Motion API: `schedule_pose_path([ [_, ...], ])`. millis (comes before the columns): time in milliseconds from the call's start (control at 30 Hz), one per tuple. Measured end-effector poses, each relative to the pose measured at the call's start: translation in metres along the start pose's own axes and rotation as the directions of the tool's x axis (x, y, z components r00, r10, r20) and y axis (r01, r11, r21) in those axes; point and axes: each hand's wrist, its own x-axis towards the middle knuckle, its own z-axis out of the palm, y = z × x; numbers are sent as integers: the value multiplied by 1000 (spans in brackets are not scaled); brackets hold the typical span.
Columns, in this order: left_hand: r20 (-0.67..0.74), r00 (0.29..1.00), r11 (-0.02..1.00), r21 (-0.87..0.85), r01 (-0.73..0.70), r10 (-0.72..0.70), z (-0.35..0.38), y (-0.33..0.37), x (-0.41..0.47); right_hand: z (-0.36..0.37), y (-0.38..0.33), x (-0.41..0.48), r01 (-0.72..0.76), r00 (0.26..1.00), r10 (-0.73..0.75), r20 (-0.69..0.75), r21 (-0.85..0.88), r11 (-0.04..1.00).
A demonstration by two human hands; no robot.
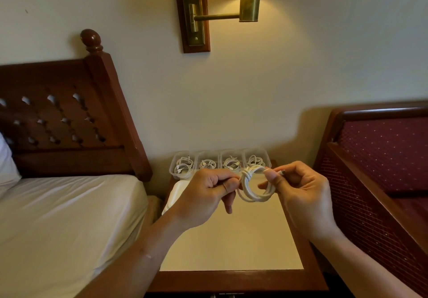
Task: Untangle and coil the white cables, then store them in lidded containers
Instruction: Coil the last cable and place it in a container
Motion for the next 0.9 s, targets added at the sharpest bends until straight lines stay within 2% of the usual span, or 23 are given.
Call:
schedule_pose_path([
  [67,4,1000,989,147,-30,30,-6,2,-1,-6,-1,1,-145,989,145,6,144,979],
  [100,4,999,976,211,-48,48,-8,3,-1,-8,0,2,-177,984,177,12,163,971],
  [233,-36,984,864,486,-135,174,-1,6,4,-10,3,12,-70,997,72,17,-83,994],
  [367,10,970,778,595,-202,244,2,7,7,-12,3,18,-123,990,126,68,-44,991],
  [500,32,960,752,615,-237,277,-8,5,7,-19,-4,15,-221,970,208,123,98,970],
  [600,37,959,769,590,-248,281,-11,1,7,-21,-1,15,-247,965,232,121,123,961],
  [900,-12,994,859,503,-91,112,-17,-31,17,-11,39,24,-185,978,188,87,-48,982],
])
